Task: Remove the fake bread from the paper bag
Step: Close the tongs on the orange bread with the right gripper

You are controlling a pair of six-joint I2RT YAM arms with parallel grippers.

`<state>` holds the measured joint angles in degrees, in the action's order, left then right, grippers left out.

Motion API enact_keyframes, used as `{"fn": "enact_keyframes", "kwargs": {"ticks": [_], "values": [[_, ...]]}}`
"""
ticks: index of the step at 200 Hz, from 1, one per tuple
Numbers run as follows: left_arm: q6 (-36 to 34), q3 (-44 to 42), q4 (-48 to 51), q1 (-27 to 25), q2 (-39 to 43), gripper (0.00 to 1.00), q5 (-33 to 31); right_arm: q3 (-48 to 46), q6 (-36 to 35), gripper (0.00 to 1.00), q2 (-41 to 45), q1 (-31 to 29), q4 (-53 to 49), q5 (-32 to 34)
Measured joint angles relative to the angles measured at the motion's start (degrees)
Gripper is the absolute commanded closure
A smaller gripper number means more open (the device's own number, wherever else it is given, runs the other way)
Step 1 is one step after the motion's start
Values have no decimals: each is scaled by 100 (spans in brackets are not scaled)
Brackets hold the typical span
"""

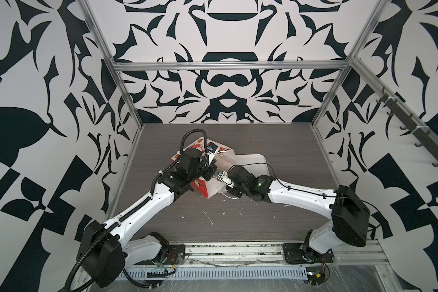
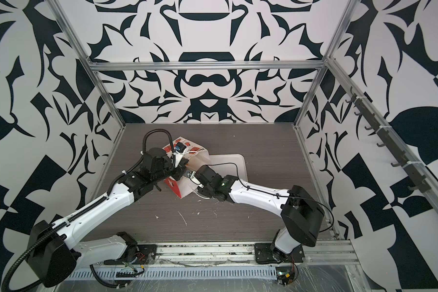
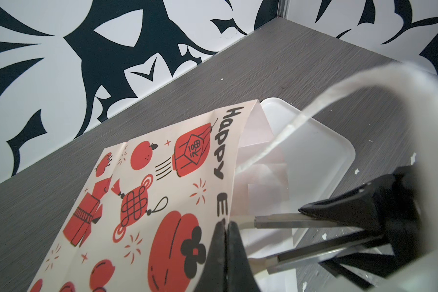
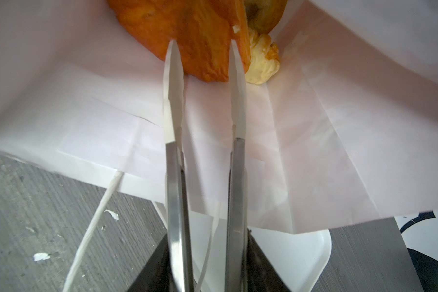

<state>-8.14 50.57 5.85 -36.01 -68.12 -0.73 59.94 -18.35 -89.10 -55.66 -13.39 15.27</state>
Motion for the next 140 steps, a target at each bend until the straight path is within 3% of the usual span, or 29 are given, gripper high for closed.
{"fn": "enact_keyframes", "kwargs": {"ticks": [140], "values": [[48, 0, -9, 26, -52, 99, 37, 378, -282, 61, -577, -208, -227, 52]]}}
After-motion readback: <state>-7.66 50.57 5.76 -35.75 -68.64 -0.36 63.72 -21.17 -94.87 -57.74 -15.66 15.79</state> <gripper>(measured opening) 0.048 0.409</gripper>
